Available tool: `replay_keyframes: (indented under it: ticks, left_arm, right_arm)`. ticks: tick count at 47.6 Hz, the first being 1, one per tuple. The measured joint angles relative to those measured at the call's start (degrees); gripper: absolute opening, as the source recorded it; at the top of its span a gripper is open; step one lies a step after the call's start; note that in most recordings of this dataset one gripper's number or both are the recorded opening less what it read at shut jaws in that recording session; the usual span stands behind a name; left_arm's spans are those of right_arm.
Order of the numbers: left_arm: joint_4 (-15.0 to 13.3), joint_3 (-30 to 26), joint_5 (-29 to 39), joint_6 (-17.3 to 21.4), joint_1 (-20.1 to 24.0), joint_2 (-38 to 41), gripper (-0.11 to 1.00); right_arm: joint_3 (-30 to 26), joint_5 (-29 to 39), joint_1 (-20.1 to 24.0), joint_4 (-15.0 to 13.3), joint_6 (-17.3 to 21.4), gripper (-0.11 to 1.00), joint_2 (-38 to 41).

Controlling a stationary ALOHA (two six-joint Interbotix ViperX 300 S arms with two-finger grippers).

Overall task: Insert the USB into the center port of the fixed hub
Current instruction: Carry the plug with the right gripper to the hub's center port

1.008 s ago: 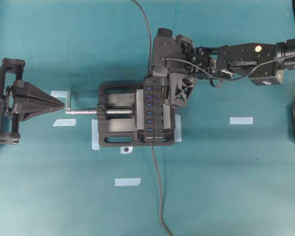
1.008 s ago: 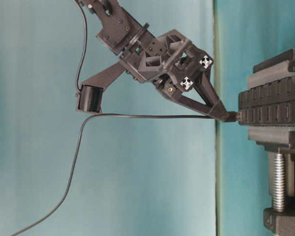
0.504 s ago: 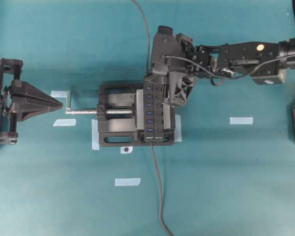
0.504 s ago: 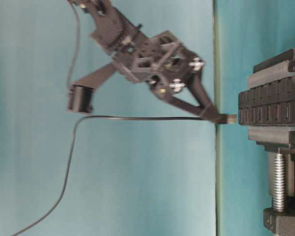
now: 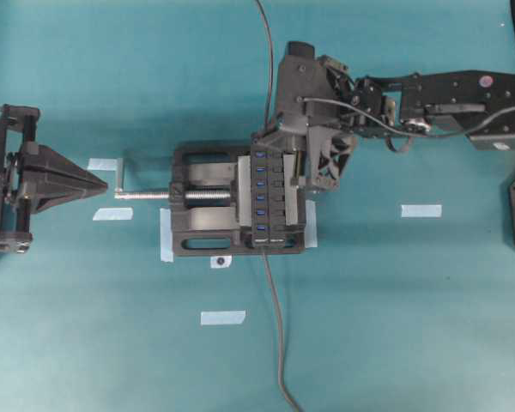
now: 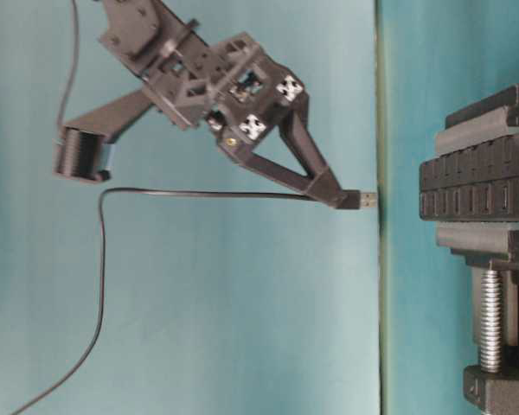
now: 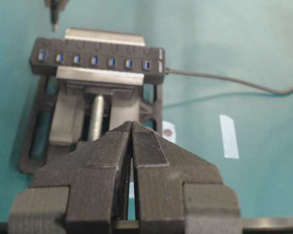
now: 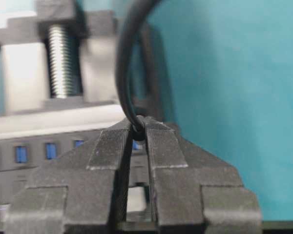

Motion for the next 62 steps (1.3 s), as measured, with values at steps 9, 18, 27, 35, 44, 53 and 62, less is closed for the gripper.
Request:
replay_keyframes:
  ticks: [9, 18, 27, 35, 44, 53, 62]
  left_arm:
    - [-0.1, 0.0, 0.0, 0.0, 0.0, 0.0, 0.01]
    - [-0.1, 0.0, 0.0, 0.0, 0.0, 0.0, 0.01]
    - [0.0, 0.0, 0.0, 0.0, 0.0, -0.1, 0.01]
    - [0.0, 0.0, 0.2, 0.0, 0.0, -0.7, 0.01]
    - [0.0, 0.0, 0.7, 0.0, 0.0, -0.9, 0.01]
    - [-0.1, 0.0, 0.8, 0.0, 0.0, -1.2, 0.01]
    - [-0.1, 0.0, 0.8, 0.0, 0.0, -1.2, 0.01]
  right_arm:
    - [0.0, 0.3, 0.9, 0.8, 0.1, 0.08, -0.4]
    - [0.0, 0.3, 1.9, 1.2, 0.1, 0.08, -0.4]
    - [0.0, 0.2, 2.9, 1.7, 0.2, 0.08, 0.0]
    - [0.0, 0.1, 3.3, 2.1, 0.2, 0.08, 1.2]
    - [0.0, -0.7, 3.7, 2.2, 0.3, 0.08, 2.8]
    - [0.0, -1.1, 4.1, 2.1, 0.2, 0.08, 4.1]
    - [0.0, -1.2, 4.3, 2.2, 0.2, 0.08, 4.8]
